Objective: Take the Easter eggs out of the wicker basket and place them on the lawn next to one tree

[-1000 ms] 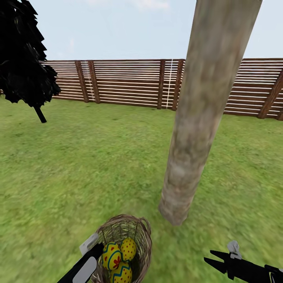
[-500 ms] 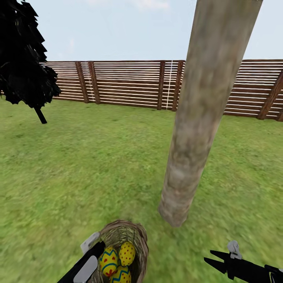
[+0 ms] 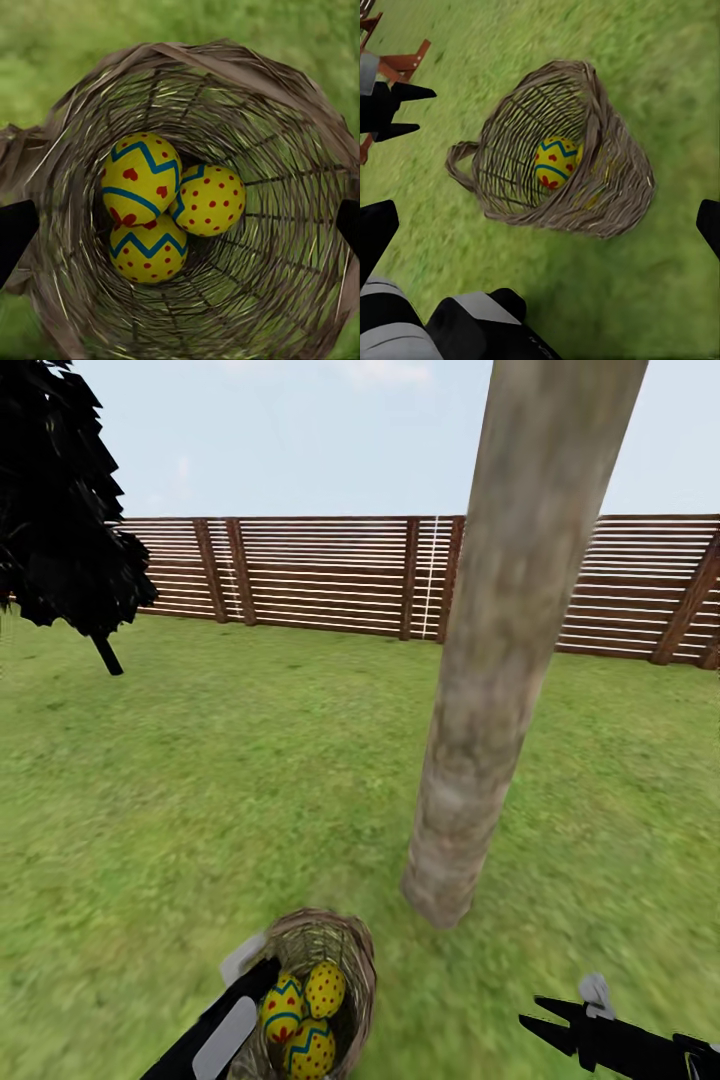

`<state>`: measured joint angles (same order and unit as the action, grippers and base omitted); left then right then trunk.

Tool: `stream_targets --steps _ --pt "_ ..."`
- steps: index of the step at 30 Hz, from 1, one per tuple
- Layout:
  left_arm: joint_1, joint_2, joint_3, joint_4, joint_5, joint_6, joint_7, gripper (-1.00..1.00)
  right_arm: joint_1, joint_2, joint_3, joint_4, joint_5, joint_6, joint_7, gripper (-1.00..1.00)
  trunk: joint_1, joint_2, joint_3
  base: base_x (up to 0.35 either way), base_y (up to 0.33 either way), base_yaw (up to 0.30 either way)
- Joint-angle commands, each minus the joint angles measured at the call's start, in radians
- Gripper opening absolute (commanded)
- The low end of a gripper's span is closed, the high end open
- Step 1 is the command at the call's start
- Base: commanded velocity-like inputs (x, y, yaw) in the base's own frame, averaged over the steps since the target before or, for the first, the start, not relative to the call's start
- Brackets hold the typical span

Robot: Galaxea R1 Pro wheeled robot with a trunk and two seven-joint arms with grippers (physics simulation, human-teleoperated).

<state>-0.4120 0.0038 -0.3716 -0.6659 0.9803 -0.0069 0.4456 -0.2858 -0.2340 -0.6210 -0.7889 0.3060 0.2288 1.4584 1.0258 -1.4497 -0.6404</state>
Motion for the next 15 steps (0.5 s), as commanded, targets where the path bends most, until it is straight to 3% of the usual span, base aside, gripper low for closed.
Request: stream_targets --steps 1,4,10,15 --pt "-0.001 0.001 -0.004 -0.001 0.004 0.0 0.007 1.0 -0.001 0.001 -0.004 -0.001 0.007 0.011 0.007 1.0 -0.005 0.007 0.002 -0.341 0.0 0.0" --pt "-0.001 0.001 -0.004 -0.002 0.004 -0.001 0.007 1.0 -0.001 0.001 -0.004 -0.001 0.007 0.011 0.007 1.0 -0.016 0.028 0.012 -0.275 0.0 0.0" --pt "-0.001 0.007 -0.002 -0.022 0.007 0.008 0.006 1.0 -0.001 0.001 -0.004 -0.001 0.007 0.01 0.007 1.0 -0.039 0.07 0.031 -0.042 0.0 0.0" --pt "0.002 0.043 -0.001 -0.135 0.016 0.129 0.003 1.0 -0.001 0.001 -0.003 -0.001 0.007 0.009 0.007 1.0 -0.058 0.105 0.046 -0.002 0.0 0.0"
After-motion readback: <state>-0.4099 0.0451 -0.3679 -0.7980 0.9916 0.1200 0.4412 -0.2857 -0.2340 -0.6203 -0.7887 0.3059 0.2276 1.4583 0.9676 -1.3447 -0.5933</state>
